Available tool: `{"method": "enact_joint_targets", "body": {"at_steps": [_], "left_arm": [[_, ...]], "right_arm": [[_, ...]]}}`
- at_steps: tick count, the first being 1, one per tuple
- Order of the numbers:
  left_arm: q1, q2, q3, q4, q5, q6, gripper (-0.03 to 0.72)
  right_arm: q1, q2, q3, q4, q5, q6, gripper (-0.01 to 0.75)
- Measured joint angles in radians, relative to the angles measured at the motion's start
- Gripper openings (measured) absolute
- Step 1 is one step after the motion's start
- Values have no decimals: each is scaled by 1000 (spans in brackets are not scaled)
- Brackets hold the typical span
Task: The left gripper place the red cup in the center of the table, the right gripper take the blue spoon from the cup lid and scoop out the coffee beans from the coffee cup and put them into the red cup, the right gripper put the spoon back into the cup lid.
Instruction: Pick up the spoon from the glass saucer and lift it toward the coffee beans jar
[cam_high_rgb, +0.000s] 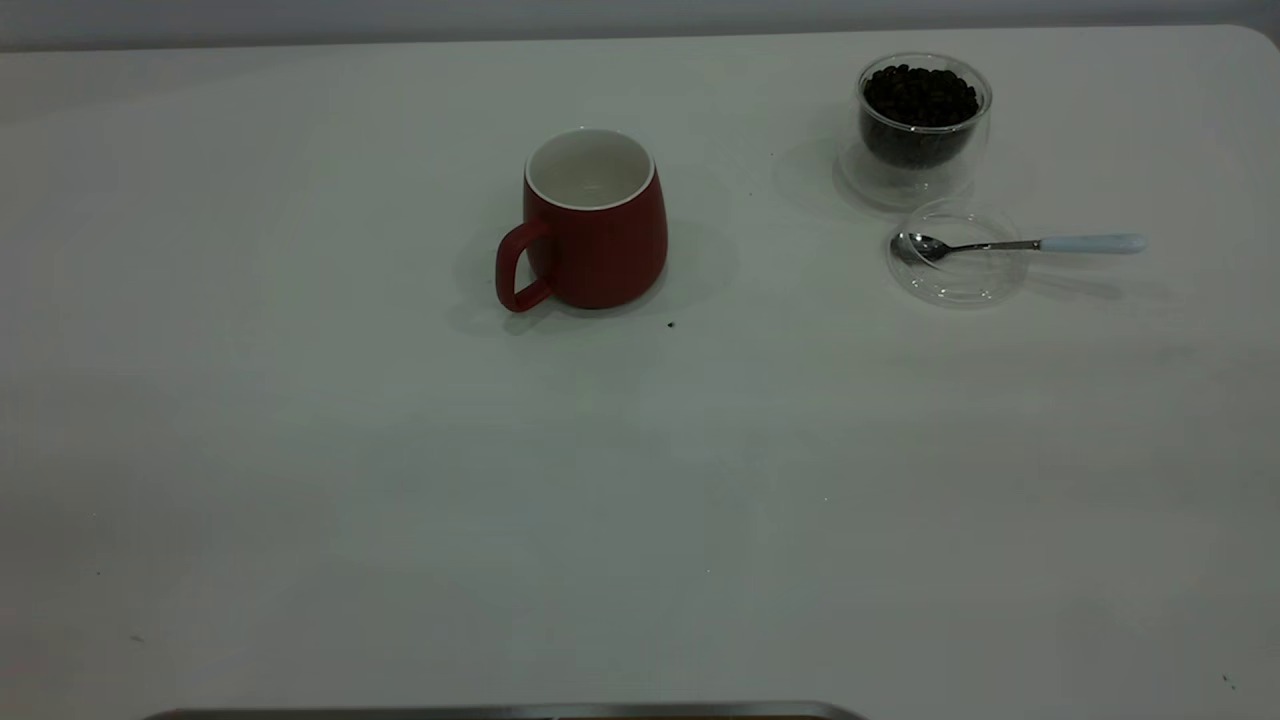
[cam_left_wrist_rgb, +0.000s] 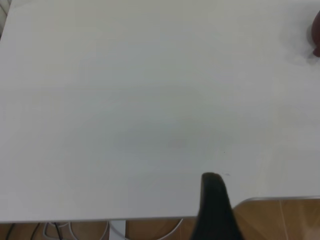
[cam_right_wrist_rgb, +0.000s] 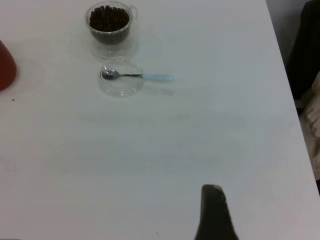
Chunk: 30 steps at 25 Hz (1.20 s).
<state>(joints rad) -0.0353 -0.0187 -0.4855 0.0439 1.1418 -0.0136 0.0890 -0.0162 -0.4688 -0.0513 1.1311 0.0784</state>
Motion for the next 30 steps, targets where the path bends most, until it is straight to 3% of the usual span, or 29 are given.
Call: {"method": "enact_joint_targets", "body": {"at_steps": [7,11,17,23,30], "left_arm": [[0,-1,0,-1,0,0,587],[0,-1,0,-1,0,0,587],[0,-1,0,-1,0,-1,587],[0,-2,0,-1,0,-1,587],[0,-2,0,-1,0,-1,587]], "right_arm": [[0,0,0,5,-1,5,548],[0,51,-52,96,-70,27,562],[-3,379,-83,118,-294,7,633],[-3,838,-83,179,-634,-73,637],[-3,1347,-101,347,-906,-239,632]]}}
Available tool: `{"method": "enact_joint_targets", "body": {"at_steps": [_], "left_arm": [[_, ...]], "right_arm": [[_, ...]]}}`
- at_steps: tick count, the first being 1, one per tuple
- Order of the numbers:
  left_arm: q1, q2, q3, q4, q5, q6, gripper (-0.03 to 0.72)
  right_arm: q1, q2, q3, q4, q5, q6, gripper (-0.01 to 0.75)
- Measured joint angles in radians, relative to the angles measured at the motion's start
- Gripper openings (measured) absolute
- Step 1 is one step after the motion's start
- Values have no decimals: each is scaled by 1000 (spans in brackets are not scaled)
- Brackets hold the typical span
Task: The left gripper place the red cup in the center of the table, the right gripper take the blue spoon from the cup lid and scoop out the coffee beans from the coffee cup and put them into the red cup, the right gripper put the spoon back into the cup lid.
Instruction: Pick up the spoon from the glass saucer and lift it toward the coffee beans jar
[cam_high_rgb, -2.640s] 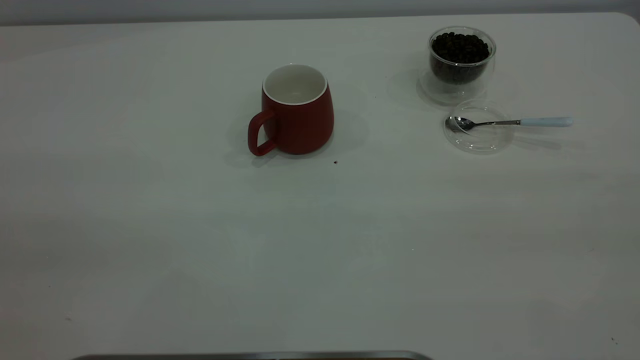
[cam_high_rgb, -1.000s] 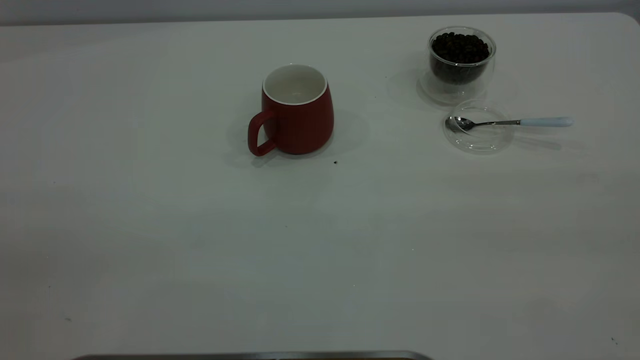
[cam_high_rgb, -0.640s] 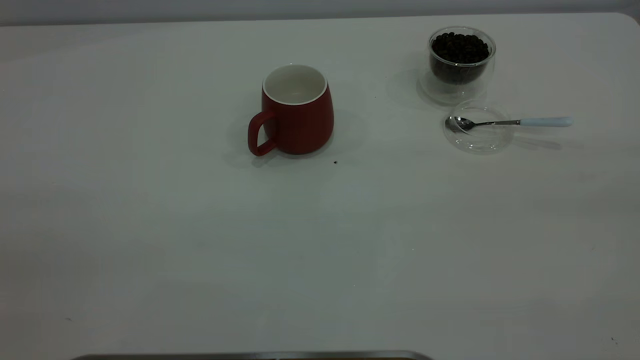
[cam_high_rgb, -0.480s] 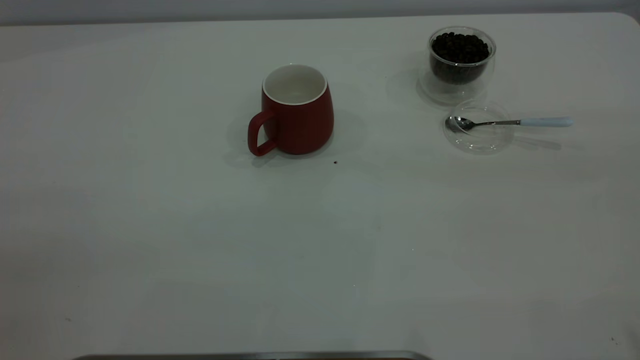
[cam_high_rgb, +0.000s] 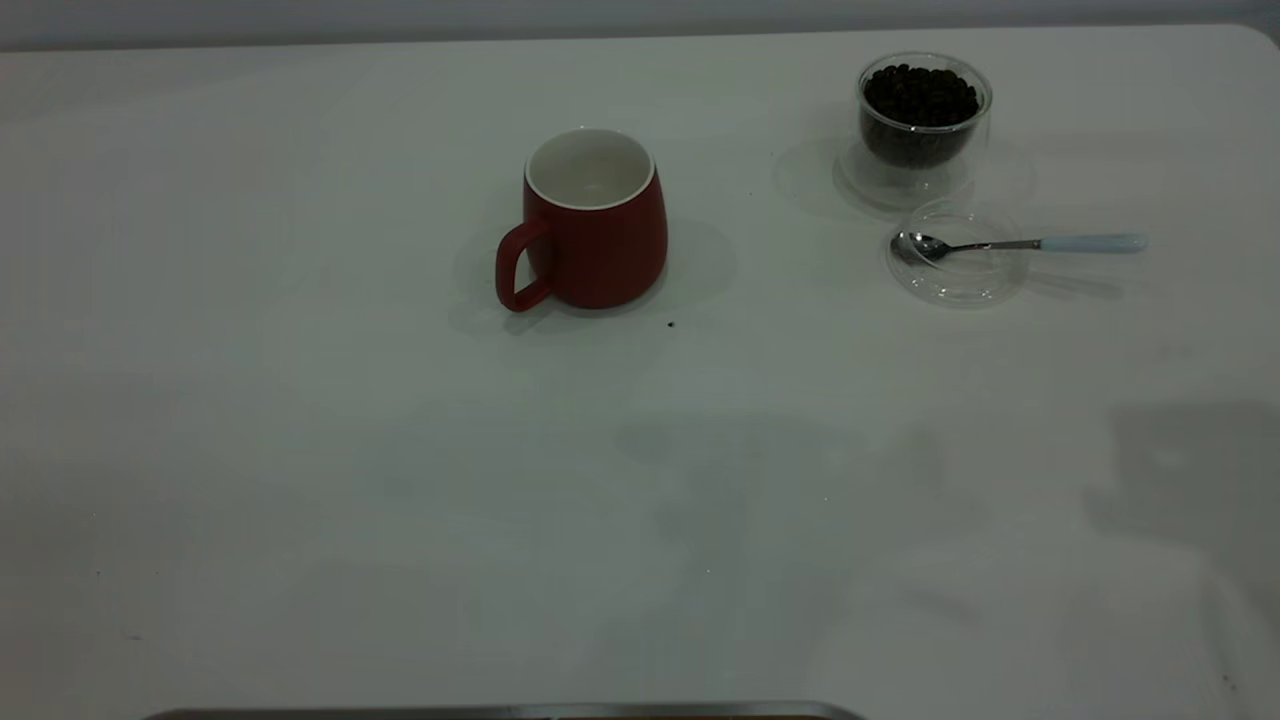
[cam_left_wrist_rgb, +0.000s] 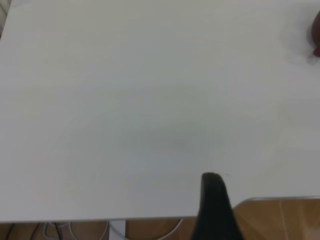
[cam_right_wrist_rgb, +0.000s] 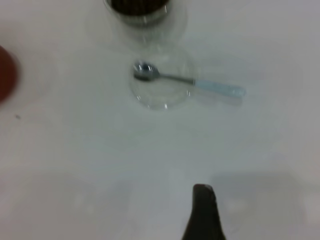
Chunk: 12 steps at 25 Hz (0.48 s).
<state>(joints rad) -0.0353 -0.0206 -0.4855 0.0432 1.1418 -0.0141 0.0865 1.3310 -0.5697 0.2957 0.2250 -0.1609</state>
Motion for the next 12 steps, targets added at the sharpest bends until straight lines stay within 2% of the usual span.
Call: {"method": "enact_joint_targets", "body": {"at_steps": [3,6,12], "left_arm": [[0,0,0,0,0,0,587],[0,0,0,0,0,0,587],[0,0,0,0,0,0,587]], "right_arm": [[-6,142,-45,55,-34,-59,627],[-45,249,-122,94,-32,-96,623],[-157,390,-309,176,94,-174,606]]}}
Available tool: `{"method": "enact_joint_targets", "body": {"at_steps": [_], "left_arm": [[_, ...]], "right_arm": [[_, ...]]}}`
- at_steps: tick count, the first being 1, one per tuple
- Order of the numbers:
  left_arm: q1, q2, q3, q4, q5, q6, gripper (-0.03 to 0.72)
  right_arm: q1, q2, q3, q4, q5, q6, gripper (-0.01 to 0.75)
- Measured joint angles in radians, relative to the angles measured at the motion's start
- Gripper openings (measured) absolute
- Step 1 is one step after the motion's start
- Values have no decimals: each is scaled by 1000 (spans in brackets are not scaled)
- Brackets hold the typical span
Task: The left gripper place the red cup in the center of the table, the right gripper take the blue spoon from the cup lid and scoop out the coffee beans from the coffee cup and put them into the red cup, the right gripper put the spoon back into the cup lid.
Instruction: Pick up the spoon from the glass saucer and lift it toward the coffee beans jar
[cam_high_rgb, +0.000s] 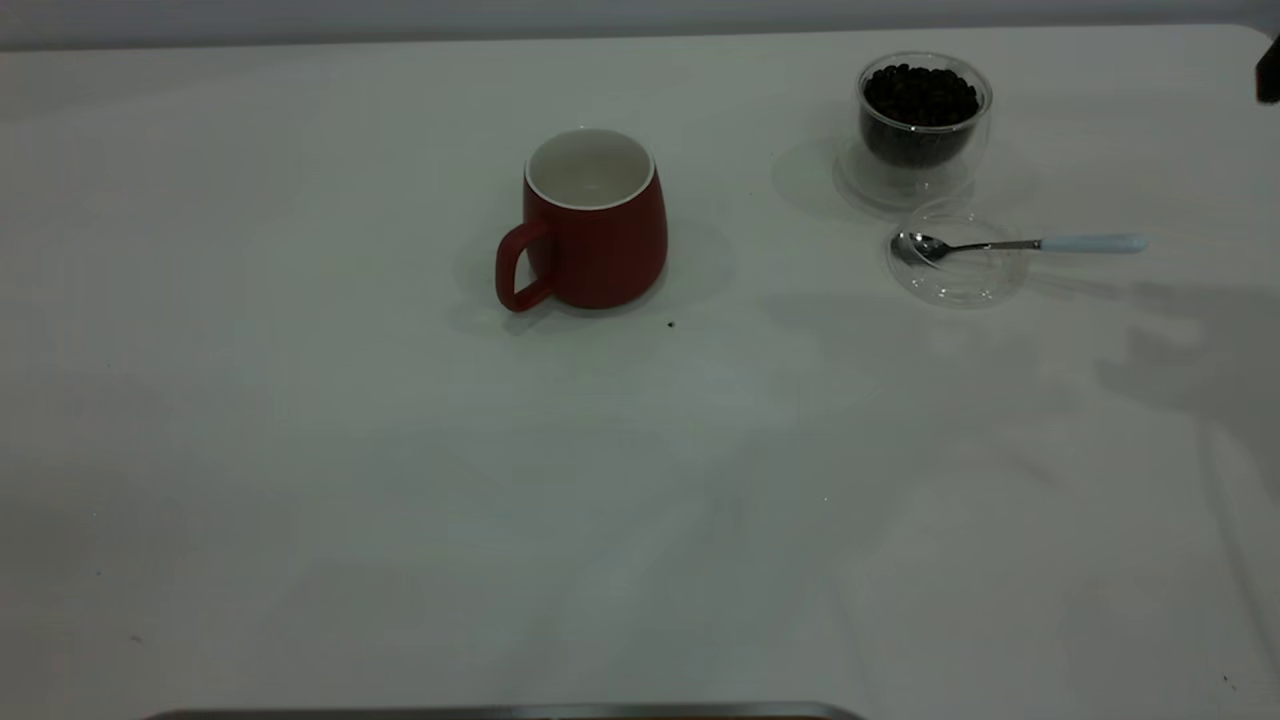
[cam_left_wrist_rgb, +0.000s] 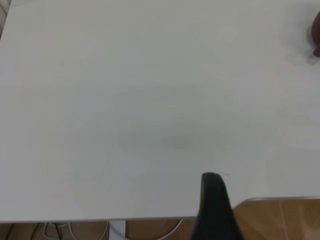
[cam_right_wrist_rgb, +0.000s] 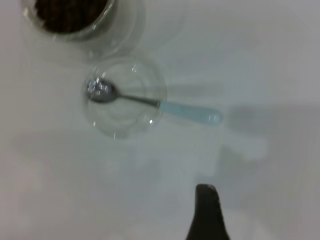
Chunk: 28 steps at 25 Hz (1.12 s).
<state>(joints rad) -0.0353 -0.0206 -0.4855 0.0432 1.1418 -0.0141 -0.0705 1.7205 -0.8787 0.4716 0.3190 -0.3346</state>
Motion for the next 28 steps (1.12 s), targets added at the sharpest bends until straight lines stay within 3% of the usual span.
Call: {"method": "enact_joint_targets", "body": {"at_steps": [12,18,28], "left_arm": [[0,0,0,0,0,0,587],[0,0,0,0,0,0,587],[0,0,0,0,0,0,587]], "right_arm": [[-164,367,-289,380,354,-413,593],[-230,487,-300,542,379,-513,592],[-247,660,-306,782,387,-724,591]]}}
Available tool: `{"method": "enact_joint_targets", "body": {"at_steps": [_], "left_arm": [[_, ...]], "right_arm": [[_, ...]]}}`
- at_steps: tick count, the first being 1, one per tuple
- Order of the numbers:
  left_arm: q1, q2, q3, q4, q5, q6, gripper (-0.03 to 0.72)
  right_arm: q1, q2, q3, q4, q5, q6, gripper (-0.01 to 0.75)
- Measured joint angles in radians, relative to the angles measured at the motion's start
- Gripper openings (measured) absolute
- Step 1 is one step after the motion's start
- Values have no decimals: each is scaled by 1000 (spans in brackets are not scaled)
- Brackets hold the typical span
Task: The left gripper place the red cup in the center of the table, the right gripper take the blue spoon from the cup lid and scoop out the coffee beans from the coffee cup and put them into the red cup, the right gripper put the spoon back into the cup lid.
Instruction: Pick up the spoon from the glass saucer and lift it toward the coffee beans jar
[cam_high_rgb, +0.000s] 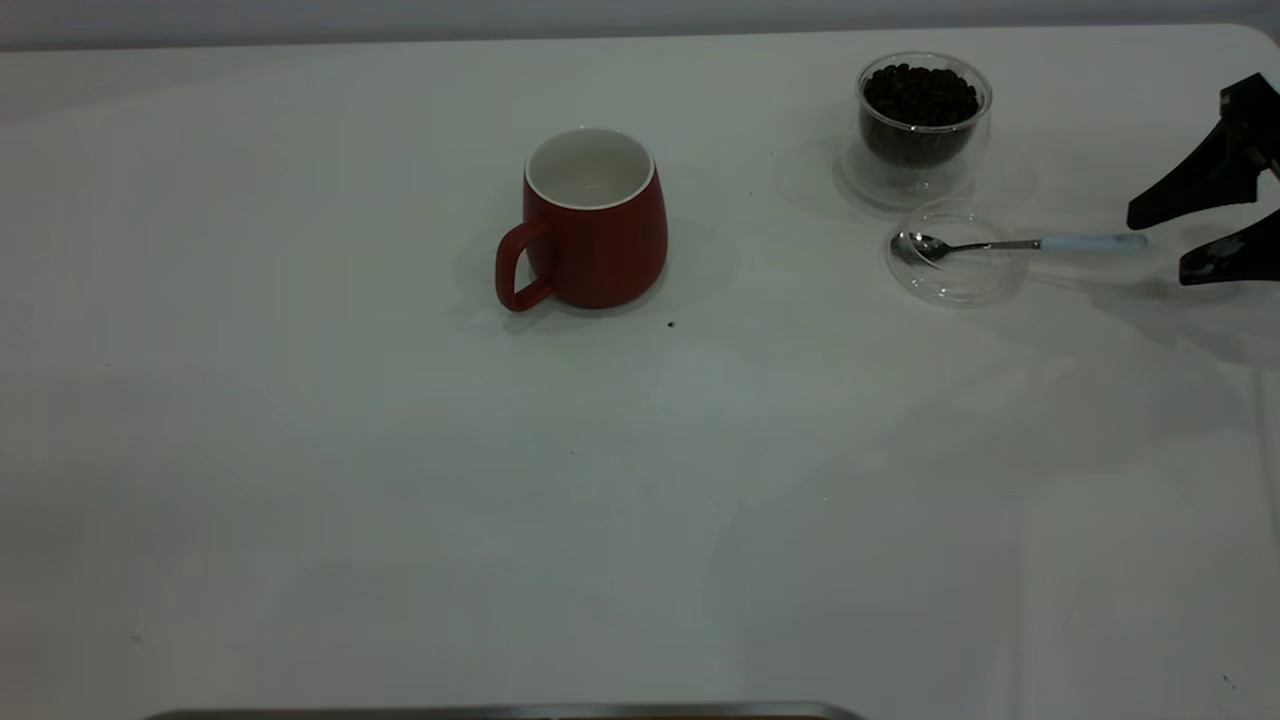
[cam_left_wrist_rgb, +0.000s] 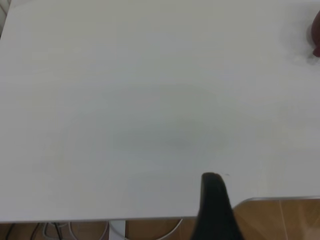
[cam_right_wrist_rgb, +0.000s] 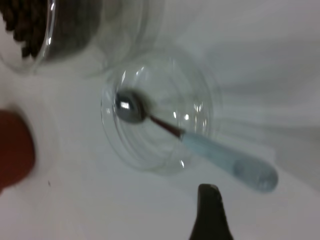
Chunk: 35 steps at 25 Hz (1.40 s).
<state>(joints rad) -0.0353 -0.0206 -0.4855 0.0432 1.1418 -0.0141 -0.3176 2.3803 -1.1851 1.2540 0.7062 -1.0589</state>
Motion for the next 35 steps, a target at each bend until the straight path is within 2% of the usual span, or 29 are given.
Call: {"method": "enact_joint_targets", "body": {"at_steps": [13,24,35], "left_arm": [[0,0,0,0,1,0,587],[0,0,0,0,1,0,587],[0,0,0,0,1,0,587]], "right_arm": [[-11,100,-1,247,115,-206,591],[-11,120,-2,305,163,-262,591],[20,158,-3,310,186,-268,591]]}}
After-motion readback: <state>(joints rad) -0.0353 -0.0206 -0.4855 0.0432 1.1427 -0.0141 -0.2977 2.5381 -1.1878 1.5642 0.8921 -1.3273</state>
